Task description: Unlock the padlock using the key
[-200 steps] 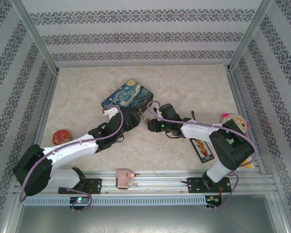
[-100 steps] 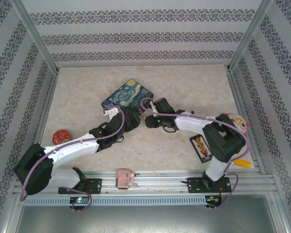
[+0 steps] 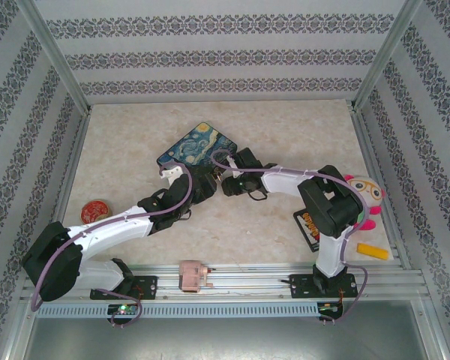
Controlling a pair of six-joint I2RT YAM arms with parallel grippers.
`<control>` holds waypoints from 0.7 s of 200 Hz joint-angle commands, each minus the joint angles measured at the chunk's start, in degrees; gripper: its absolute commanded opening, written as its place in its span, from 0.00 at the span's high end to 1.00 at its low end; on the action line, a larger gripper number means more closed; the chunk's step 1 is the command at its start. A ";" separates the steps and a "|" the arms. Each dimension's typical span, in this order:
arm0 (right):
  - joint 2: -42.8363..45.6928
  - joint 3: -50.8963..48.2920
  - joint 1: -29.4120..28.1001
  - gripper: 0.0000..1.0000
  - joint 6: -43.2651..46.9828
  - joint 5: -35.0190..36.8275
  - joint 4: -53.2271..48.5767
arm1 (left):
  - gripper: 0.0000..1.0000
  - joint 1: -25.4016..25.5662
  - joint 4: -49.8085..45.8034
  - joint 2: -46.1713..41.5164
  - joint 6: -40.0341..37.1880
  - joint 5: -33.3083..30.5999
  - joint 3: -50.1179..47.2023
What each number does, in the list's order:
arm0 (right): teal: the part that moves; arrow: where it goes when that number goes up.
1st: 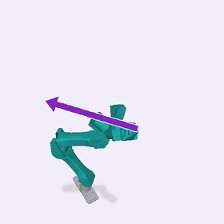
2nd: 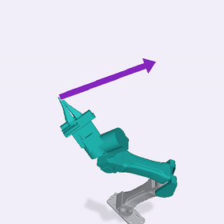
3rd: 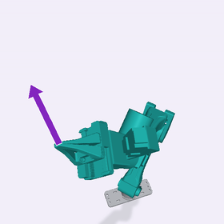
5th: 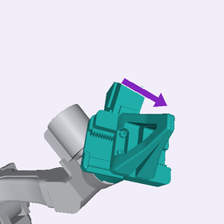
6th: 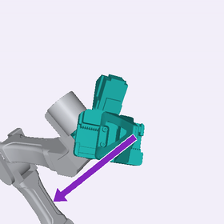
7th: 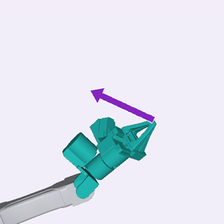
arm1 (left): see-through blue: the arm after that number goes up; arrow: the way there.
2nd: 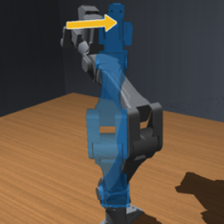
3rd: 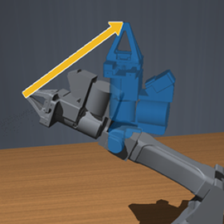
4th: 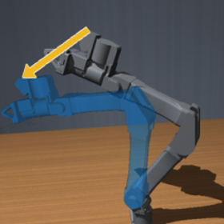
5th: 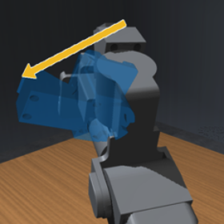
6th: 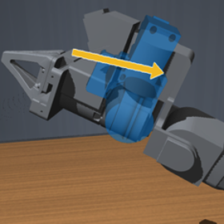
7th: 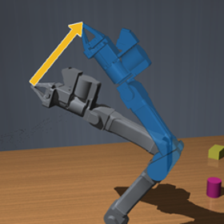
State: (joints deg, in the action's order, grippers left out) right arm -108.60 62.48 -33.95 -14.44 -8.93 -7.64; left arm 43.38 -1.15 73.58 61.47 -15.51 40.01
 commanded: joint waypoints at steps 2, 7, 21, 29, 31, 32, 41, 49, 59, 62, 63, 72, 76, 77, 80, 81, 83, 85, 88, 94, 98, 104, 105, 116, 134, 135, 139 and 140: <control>-2.81 2.38 0.29 0.54 1.56 3.29 -1.64 | 0.01 -0.75 -1.71 0.56 -0.32 0.11 1.08; -3.04 2.58 0.29 0.55 1.60 3.39 -1.81 | 0.01 -0.79 -1.66 0.52 -0.30 0.17 1.03; -3.38 2.83 0.20 0.57 1.60 3.39 -1.89 | 0.01 -0.84 -1.51 0.51 -0.14 0.20 0.93; -3.35 2.80 0.12 0.58 1.62 3.32 -1.80 | 0.01 -0.84 -1.57 0.42 -0.13 0.19 0.87; -3.37 2.80 0.07 0.59 1.61 3.31 -1.80 | 0.01 -0.90 -1.58 0.42 -0.08 0.16 0.82; -3.37 2.81 0.05 0.59 1.61 3.31 -1.82 | 0.01 -0.91 -1.58 0.47 -0.06 0.19 0.75; -3.21 2.67 -0.11 0.62 1.69 3.39 -1.81 | 0.01 -0.92 -1.48 0.45 -0.04 0.20 0.77; -3.03 2.58 -0.32 0.64 1.69 3.52 -1.90 | 0.01 -0.92 -1.42 0.43 -0.04 0.21 0.75; -2.70 2.46 -0.62 0.69 1.68 3.70 -1.88 | 0.01 -0.92 -1.46 0.51 -0.04 0.24 0.76; -2.61 2.46 -0.70 0.70 1.69 3.66 -2.07 | 0.01 -1.00 -1.49 0.51 -0.08 0.22 0.77; -2.60 2.42 -0.69 0.70 1.65 3.66 -2.05 | 0.01 -0.96 -1.49 0.51 -0.10 0.26 0.77; -2.21 2.25 -0.93 0.74 1.53 3.65 -2.28 | 0.01 -0.99 -1.45 0.51 -0.21 0.16 0.77; -2.00 2.09 -1.08 0.76 1.44 3.65 -2.38 | 0.01 -1.01 -1.50 0.51 -0.29 0.13 0.77; -1.94 2.11 -1.10 0.76 1.39 3.70 -2.42 | 0.01 -1.01 -1.50 0.51 -0.34 0.17 0.82; -1.75 1.98 -1.22 0.78 1.28 3.80 -2.41 | 0.01 -1.00 -1.55 0.52 -0.38 0.19 0.85; -1.68 1.96 -1.30 0.79 1.22 3.86 -2.48 | 0.01 -1.01 -1.56 0.60 -0.39 0.16 0.86; -1.52 1.95 -1.40 0.80 1.07 4.01 -2.54 | 0.01 -1.01 -1.60 0.60 -0.45 0.16 0.86; -1.35 1.81 -1.45 0.81 0.97 4.18 -2.60 | 0.01 -1.01 -1.63 0.58 -0.54 0.13 0.86; -1.14 1.70 -1.61 0.83 0.78 4.45 -2.65 | 0.01 -1.01 -1.67 0.52 -0.63 0.13 0.94; -0.69 1.49 -1.92 0.86 0.36 4.97 -2.86 | 0.01 -1.01 -1.93 0.60 -0.82 0.04 0.99; -0.47 1.28 -2.05 0.87 0.09 5.17 -3.04 | 0.01 -1.01 -2.08 0.62 -0.91 -0.04 1.08; -0.03 1.10 -2.37 0.89 -0.41 5.89 -3.20 | 0.01 -1.01 -2.33 0.61 -1.00 -0.19 1.25; 0.05 1.08 -2.40 0.89 -0.50 5.96 -3.23 | 0.01 -1.01 -2.43 0.61 -1.05 -0.16 1.28; 0.96 0.68 -2.75 0.91 -1.34 6.76 -3.76 | 0.01 -1.01 -2.94 0.52 -1.33 -0.45 1.51; 2.50 -0.13 -3.42 0.94 -2.71 7.59 -4.21 | 0.01 -1.01 -3.90 0.44 -2.12 -1.01 2.03; 2.64 -0.15 -3.41 0.95 -2.75 7.64 -4.22 | 0.01 -1.01 -3.93 0.48 -2.17 -1.01 2.02; 2.95 -0.39 -3.55 0.95 -2.99 7.84 -4.30 | 0.01 -1.01 -4.21 0.47 -2.36 -1.18 2.21; 3.04 -0.41 -3.61 0.95 -3.02 7.86 -4.26 | 0.01 -1.01 -4.26 0.45 -2.43 -1.18 2.24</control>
State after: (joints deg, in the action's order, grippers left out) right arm -108.51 63.90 -36.53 -14.94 -3.84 -10.41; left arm 43.35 -1.89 73.67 61.36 -15.33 40.07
